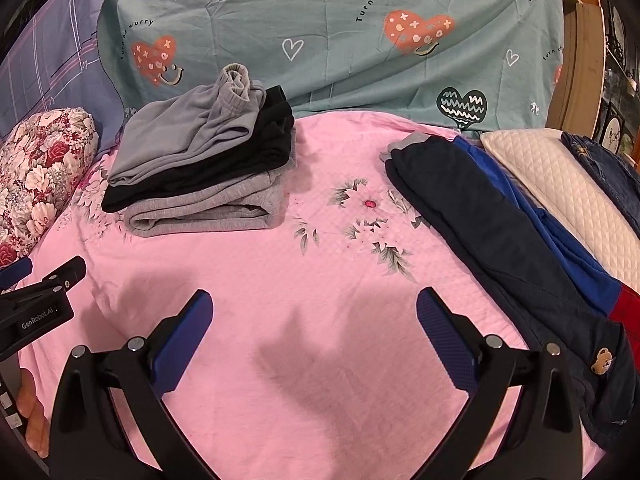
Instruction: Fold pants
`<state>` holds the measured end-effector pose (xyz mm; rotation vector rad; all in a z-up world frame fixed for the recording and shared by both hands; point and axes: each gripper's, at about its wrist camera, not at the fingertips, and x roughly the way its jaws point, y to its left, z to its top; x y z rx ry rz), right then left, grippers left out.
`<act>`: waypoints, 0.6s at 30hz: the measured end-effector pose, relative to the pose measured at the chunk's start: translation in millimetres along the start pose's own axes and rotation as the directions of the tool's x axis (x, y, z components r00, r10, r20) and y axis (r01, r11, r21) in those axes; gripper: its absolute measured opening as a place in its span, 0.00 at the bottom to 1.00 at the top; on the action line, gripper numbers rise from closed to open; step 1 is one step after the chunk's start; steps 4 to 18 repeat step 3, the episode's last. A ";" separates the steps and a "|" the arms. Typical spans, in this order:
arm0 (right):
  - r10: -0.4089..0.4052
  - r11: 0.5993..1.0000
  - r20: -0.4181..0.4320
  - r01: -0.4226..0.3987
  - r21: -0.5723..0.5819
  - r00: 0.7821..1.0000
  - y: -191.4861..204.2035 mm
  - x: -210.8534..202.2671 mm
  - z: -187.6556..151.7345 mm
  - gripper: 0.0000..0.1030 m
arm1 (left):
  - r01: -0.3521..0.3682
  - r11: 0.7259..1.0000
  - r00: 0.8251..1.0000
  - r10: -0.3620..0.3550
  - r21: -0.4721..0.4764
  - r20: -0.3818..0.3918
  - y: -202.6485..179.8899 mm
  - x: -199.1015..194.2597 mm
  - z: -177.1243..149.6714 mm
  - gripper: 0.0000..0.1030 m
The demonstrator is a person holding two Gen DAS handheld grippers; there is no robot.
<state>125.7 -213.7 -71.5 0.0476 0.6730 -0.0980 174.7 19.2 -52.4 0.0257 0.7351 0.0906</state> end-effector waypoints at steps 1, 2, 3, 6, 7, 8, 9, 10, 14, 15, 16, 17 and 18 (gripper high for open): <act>0.001 1.000 0.000 -0.001 -0.001 1.000 -0.3 0.4 0.3 0.99 | 0.001 1.000 1.000 -0.001 -0.005 -0.001 0.8 0.3 0.2 0.98; 0.002 1.000 0.000 -0.002 -0.001 1.000 -0.4 0.2 0.5 0.99 | 0.001 1.000 1.000 -0.001 -0.011 -0.001 1.7 0.5 0.3 0.98; 0.001 1.000 0.000 -0.001 0.000 1.000 -0.5 0.2 0.3 0.99 | -0.001 1.000 1.000 0.001 -0.013 -0.001 2.2 0.6 0.3 0.98; 0.001 1.000 0.000 -0.001 0.000 1.000 -0.5 0.2 0.3 0.99 | -0.001 1.000 1.000 0.001 -0.013 -0.001 2.2 0.6 0.3 0.98; 0.001 1.000 0.000 -0.001 0.000 1.000 -0.5 0.2 0.3 0.99 | -0.001 1.000 1.000 0.001 -0.013 -0.001 2.2 0.6 0.3 0.98; 0.001 1.000 0.000 -0.001 0.000 1.000 -0.5 0.2 0.3 0.99 | -0.001 1.000 1.000 0.001 -0.013 -0.001 2.2 0.6 0.3 0.98; 0.001 1.000 0.000 -0.001 0.000 1.000 -0.5 0.2 0.3 0.99 | -0.001 1.000 1.000 0.001 -0.013 -0.001 2.2 0.6 0.3 0.98; 0.001 1.000 0.000 -0.001 0.000 1.000 -0.5 0.2 0.3 0.99 | -0.001 1.000 1.000 0.001 -0.013 -0.001 2.2 0.6 0.3 0.98; 0.001 1.000 0.000 -0.001 0.000 1.000 -0.5 0.2 0.3 0.99 | -0.001 1.000 1.000 0.001 -0.013 -0.001 2.2 0.6 0.3 0.98; 0.001 1.000 0.000 -0.001 0.000 1.000 -0.5 0.2 0.3 0.99 | -0.001 1.000 1.000 0.001 -0.013 -0.001 2.2 0.6 0.3 0.98; 0.001 1.000 0.000 -0.001 0.000 1.000 -0.5 0.2 0.3 0.99 | -0.001 1.000 1.000 0.001 -0.013 -0.001 2.2 0.6 0.3 0.98; 0.001 1.000 0.000 -0.001 0.000 1.000 -0.5 0.2 0.3 0.99 | -0.001 1.000 1.000 0.001 -0.013 -0.001 2.2 0.6 0.3 0.98; 0.001 1.000 0.000 -0.001 0.000 1.000 -0.5 0.2 0.3 0.99 | -0.001 1.000 1.000 0.001 -0.013 -0.001 2.2 0.6 0.3 0.98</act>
